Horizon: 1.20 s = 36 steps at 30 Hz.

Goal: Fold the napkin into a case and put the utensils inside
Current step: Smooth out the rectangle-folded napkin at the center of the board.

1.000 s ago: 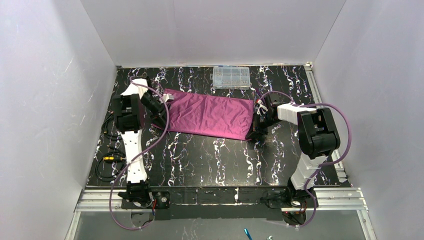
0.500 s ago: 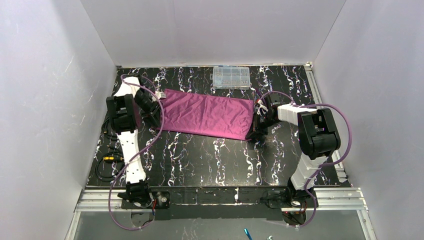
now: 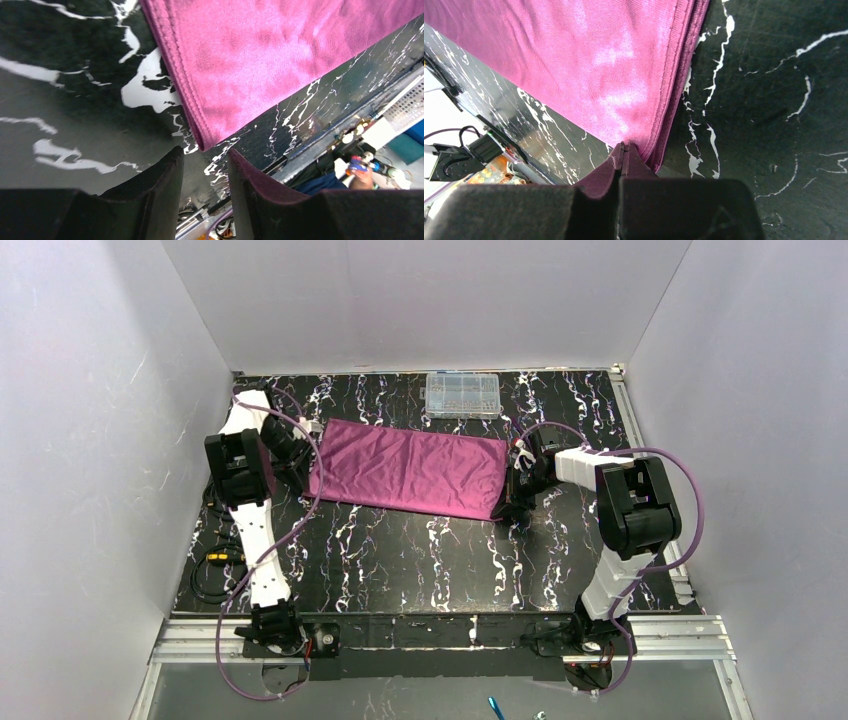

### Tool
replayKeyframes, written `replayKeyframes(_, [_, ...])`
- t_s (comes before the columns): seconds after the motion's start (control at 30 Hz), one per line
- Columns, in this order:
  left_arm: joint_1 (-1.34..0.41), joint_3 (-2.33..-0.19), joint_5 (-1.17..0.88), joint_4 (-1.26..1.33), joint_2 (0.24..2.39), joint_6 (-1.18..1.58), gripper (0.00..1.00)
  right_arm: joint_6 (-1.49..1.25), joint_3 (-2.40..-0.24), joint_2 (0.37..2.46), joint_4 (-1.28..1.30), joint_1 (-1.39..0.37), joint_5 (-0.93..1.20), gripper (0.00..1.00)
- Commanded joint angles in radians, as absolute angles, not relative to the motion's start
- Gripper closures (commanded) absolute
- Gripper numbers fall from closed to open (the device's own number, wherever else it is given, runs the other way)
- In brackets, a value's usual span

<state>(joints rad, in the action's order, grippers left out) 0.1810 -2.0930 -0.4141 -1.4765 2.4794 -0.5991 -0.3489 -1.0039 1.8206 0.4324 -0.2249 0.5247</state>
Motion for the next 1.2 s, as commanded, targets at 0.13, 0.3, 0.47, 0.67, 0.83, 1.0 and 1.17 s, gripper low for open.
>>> replayKeyframes(0.13, [0.167,-2.199,-0.493,-1.572,2.394,-0.630,0.59,-0.315,-1.047,1.765,0.502,-0.220,0.383,0.87])
replayKeyframes(0.3, [0.129,-2.111,-0.496,-1.512,2.350,-0.634,0.58,-0.340,-1.094,1.673,0.573,-0.220,0.353,0.56])
replayKeyframes(0.47, [0.110,-2.046,-0.471,-1.429,2.343,-0.633,0.58,-0.352,-1.095,1.605,0.647,-0.217,0.277,0.37])
replayKeyframes(0.67, [0.103,-1.968,-0.403,-1.323,2.329,-0.639,0.60,-0.462,-0.931,1.539,0.559,-0.206,0.304,0.36])
replayKeyframes(0.83, [0.103,-1.934,-0.366,-1.277,2.317,-0.641,0.62,-0.588,-0.811,1.532,0.384,-0.207,0.373,0.38])
replayKeyframes(1.0, [0.103,-1.931,-0.375,-1.275,2.313,-0.632,0.63,-0.642,-0.796,1.559,0.305,-0.206,0.385,0.43])
replayKeyframes(1.17, [0.103,-1.915,-0.403,-1.276,2.305,-0.625,0.63,-0.703,-0.745,1.586,0.229,-0.206,0.390,0.52])
